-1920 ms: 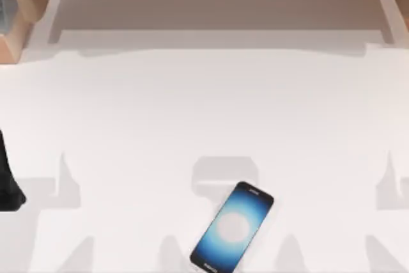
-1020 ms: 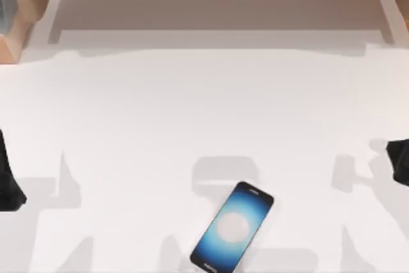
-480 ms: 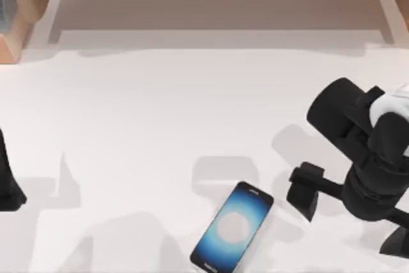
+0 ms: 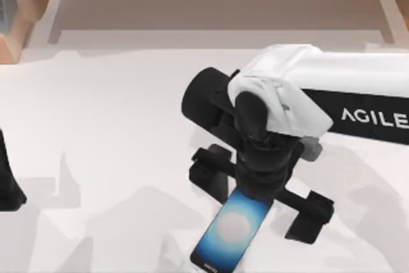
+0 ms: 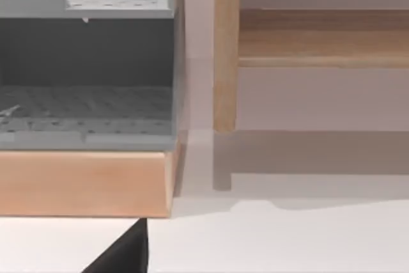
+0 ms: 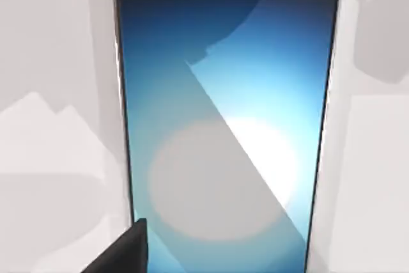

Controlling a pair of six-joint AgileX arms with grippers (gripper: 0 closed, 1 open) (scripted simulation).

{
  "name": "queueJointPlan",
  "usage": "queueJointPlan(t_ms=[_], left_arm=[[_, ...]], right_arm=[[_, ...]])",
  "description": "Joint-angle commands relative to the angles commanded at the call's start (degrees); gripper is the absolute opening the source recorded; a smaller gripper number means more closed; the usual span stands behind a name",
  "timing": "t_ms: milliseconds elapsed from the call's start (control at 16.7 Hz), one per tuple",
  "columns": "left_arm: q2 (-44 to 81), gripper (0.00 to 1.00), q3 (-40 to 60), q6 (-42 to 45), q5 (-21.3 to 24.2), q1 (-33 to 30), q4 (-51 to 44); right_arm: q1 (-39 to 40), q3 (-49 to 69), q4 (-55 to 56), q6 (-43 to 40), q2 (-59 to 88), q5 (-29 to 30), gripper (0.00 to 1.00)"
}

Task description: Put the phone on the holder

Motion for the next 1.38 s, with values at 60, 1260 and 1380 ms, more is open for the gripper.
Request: queueJointPlan(t_ms=[60, 1260, 1380], left_arm=[[0.00, 1.00, 0.00, 0.00, 0.00, 0.00, 0.00], [0.00, 1.00, 0.00, 0.00, 0.00, 0.00, 0.00], [0.00, 1.00, 0.00, 0.00, 0.00, 0.00, 0.00]], right_arm=[[0.84, 2.05, 0.01, 1.10, 0.94, 0.07, 1.00], [1.90, -4.63, 16.30, 2.56, 9.02, 0.23, 1.00], [1.90, -4.63, 16.30, 2.56, 9.02, 0.23, 0.92]])
